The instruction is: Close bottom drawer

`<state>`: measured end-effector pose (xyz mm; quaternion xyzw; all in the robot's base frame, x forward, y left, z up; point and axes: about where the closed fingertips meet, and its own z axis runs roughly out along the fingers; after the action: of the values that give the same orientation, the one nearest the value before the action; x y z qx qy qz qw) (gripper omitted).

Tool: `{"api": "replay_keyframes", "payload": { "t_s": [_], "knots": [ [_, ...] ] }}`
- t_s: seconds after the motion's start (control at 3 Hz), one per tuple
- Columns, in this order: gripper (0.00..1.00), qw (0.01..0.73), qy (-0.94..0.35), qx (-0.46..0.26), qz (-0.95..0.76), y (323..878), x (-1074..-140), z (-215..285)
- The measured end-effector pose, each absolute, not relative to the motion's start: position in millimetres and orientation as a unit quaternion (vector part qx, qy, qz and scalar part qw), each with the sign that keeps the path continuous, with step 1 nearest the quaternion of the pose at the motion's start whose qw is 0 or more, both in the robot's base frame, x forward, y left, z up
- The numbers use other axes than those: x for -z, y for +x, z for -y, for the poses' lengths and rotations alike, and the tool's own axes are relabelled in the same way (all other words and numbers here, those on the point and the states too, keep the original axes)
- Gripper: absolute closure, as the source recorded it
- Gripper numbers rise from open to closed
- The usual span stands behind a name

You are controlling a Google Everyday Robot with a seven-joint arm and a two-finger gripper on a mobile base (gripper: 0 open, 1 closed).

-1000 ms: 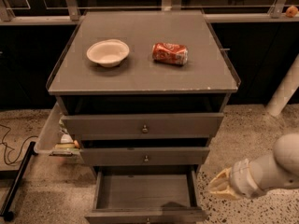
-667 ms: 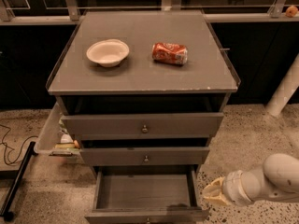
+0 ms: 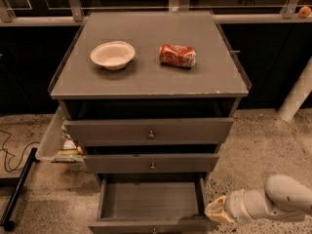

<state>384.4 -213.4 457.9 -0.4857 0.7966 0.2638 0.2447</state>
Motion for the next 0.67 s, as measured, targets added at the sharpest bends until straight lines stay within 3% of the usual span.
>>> {"api": "replay_keyframes", "payload": {
  "t_s": [0.67],
  "knots": [
    [1.0,0.248,-0.515,-0.258,-0.779,398.2,-380.9,185.2]
  ]
}}
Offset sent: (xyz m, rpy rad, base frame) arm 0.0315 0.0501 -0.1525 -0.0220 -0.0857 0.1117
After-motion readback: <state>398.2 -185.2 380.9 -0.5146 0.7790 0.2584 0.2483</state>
